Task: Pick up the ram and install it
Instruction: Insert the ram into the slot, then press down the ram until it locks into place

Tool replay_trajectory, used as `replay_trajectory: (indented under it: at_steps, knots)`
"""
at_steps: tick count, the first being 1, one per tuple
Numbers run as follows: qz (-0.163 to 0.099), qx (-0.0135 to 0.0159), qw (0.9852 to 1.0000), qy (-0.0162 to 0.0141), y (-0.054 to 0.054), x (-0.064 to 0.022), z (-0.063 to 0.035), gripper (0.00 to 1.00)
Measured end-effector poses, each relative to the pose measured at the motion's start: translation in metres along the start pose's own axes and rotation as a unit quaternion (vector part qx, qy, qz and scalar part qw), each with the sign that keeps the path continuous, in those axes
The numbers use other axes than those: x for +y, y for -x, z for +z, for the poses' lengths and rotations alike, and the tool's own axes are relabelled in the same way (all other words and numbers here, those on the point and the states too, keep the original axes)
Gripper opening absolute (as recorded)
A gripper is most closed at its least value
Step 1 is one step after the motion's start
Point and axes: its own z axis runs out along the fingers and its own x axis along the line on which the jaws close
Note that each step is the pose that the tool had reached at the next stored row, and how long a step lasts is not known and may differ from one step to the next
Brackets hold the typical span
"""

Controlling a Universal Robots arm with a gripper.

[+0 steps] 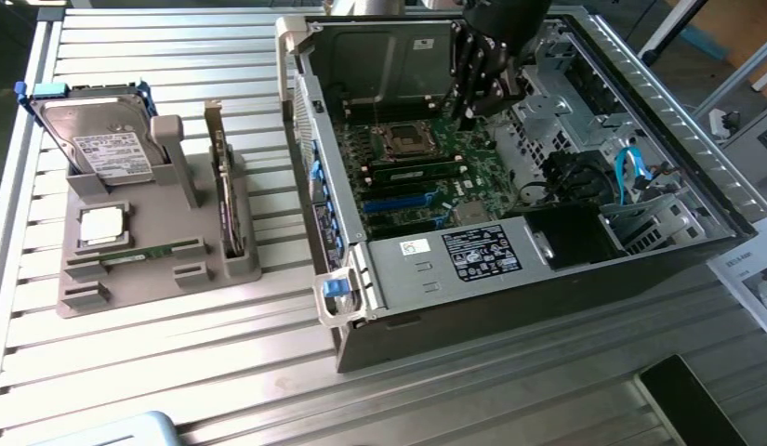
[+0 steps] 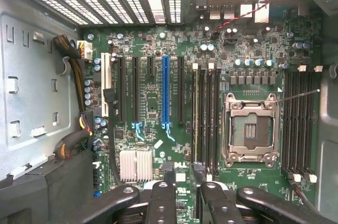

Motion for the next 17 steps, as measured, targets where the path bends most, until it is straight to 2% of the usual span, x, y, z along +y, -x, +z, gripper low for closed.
replay_trajectory:
  at_steps: [12, 13, 15, 17]
  knots:
    - [0.000, 0.0000, 1.0000, 0.0000, 0.0000, 0.0000, 0.0000, 0.26]
    - [0.000, 0.0000, 1.0000, 0.0000, 0.0000, 0.0000, 0.0000, 0.24]
    - [0.000, 0.0000, 1.0000, 0.0000, 0.0000, 0.0000, 0.0000, 0.11]
    - [0.000, 0.0000, 1.0000, 0.0000, 0.0000, 0.0000, 0.0000, 0.11]
